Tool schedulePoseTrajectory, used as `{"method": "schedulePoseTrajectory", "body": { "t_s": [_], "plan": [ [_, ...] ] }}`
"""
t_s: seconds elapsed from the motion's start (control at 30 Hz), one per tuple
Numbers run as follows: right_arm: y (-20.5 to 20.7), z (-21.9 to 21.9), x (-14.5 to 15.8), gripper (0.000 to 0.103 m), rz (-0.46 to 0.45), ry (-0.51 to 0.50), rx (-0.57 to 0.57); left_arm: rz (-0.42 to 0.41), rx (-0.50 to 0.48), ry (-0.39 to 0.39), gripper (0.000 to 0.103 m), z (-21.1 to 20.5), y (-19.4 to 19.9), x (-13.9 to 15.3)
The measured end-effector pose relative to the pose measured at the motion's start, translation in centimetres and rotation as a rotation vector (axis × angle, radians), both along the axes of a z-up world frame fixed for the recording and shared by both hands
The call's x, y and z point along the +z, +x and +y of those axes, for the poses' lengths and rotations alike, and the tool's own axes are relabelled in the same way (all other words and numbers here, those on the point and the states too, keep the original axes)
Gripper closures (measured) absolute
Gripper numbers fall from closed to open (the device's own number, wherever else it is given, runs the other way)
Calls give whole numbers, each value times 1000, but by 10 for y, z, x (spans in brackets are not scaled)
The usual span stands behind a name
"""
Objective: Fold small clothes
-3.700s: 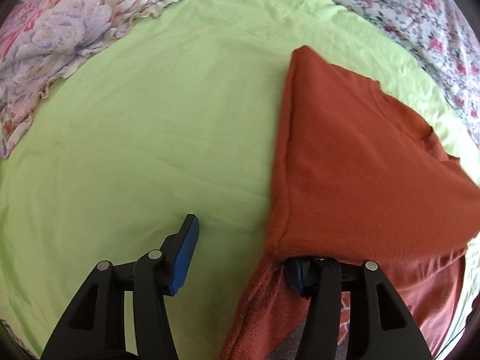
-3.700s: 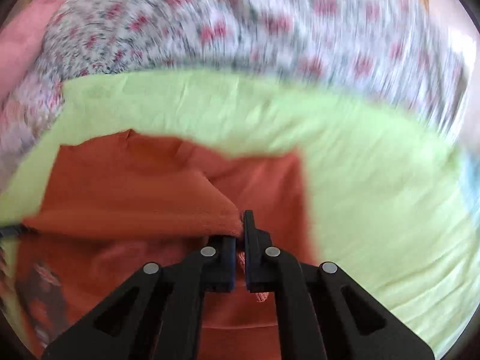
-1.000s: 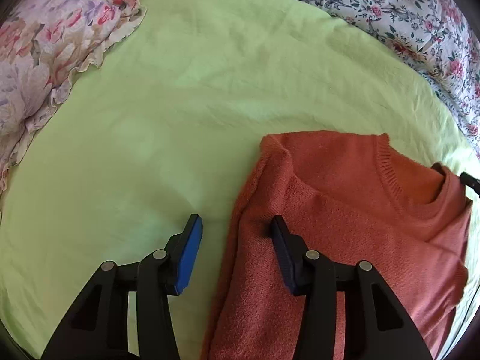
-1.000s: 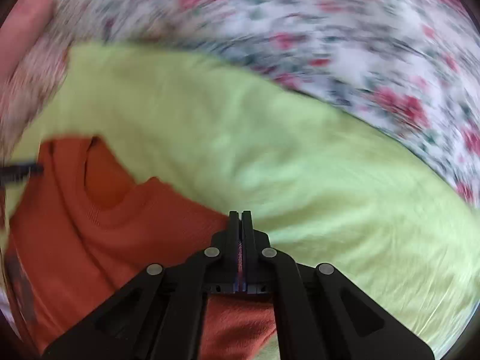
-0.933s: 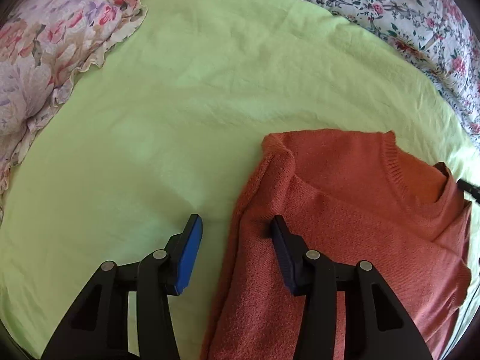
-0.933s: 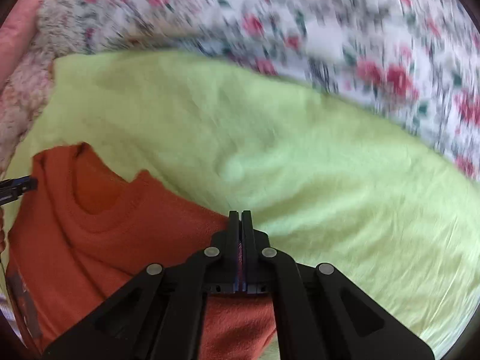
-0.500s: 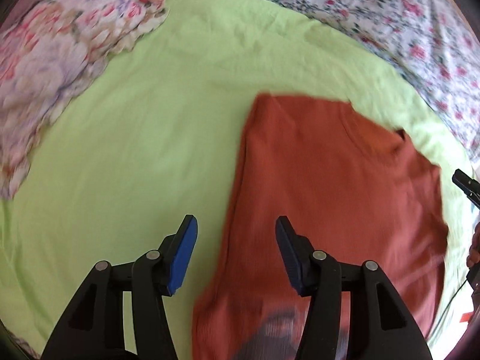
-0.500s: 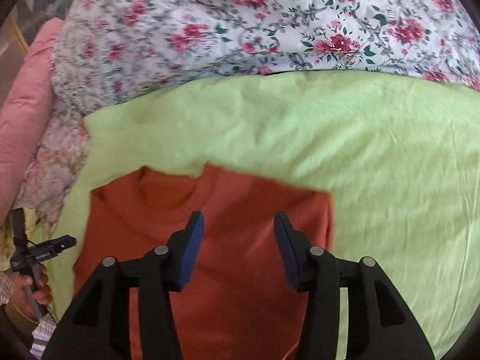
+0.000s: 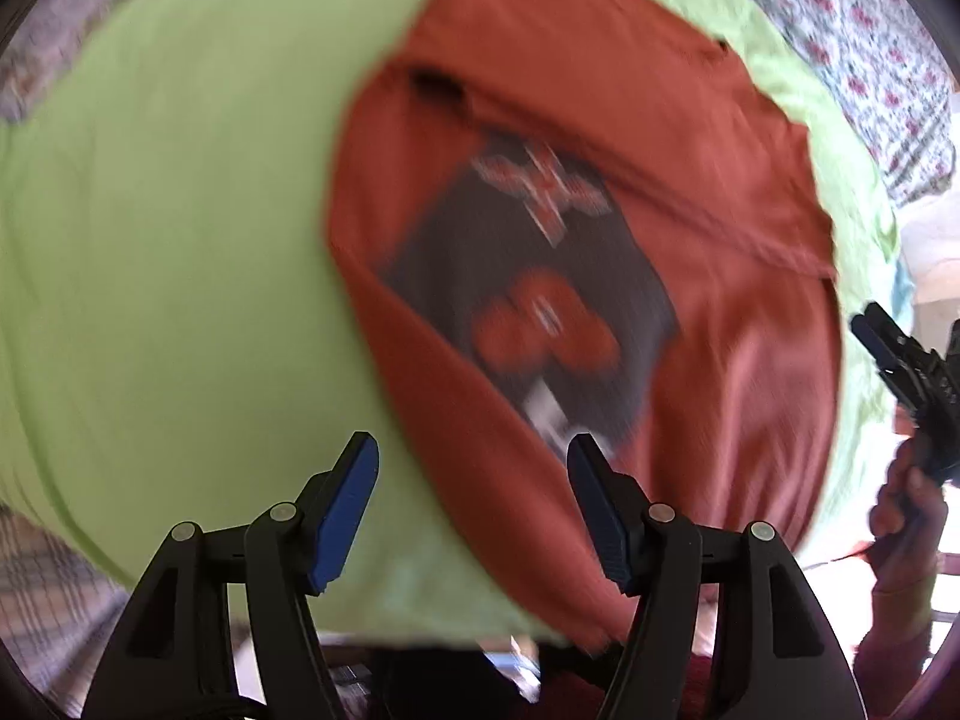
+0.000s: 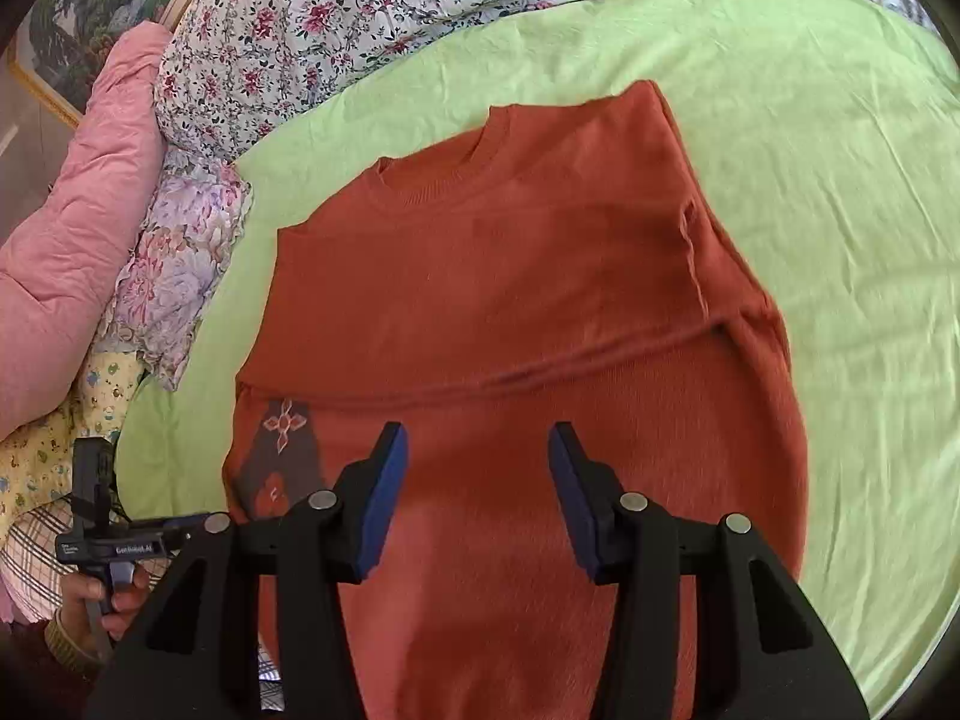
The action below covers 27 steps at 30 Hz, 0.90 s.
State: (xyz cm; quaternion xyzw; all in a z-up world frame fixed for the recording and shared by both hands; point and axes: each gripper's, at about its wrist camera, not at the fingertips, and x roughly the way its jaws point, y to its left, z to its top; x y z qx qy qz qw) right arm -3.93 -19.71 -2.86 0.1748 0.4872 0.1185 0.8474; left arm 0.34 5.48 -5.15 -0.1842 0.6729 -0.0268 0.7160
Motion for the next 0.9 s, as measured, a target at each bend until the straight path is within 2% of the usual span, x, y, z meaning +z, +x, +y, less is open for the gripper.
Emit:
{"method": "schedulePoseTrajectory", "body": {
  "t_s": [0.1, 0.2, 0.33, 0.47, 0.53, 0.57, 0.6, 0.67, 0.7, 0.83, 0.9],
  "plan": [
    [-16, 5, 3, 53, -2, 14, -18, 61, -37, -12, 37, -21, -8, -2],
    [-42, 9, 3, 53, -1, 7, -33, 125, -31, -4, 37, -34, -3, -15],
    [-69, 9, 0, 53, 14, -5, -49, 213, -56, 79, 36, -53, 15, -40],
    [-92, 4, -1, 53, 26, 1, -88, 175, -168, 197, 34, -77, 8, -43],
    [-104, 1, 2, 53, 20, -7, -105, 127, -217, 239, 40, -83, -2, -38],
    [-110, 0, 3, 53, 15, -16, -112, 100, -230, 254, 53, -82, -8, -34],
    [-115, -1, 4, 53, 11, -25, -121, 81, -237, 253, 71, -80, -12, -29],
    [-127, -6, 6, 53, 2, -39, -135, 44, -224, 176, 94, -64, -22, -17],
    [-134, -10, 6, 53, -1, -47, -143, 20, -207, 128, 95, -52, -31, -9],
    [-154, -27, 0, 53, 20, -80, -181, -102, -182, 16, 95, -7, -71, 12],
    [-162, -35, -5, 53, 42, -95, -202, -138, -172, -32, 95, 15, -86, 8]
  ]
}}
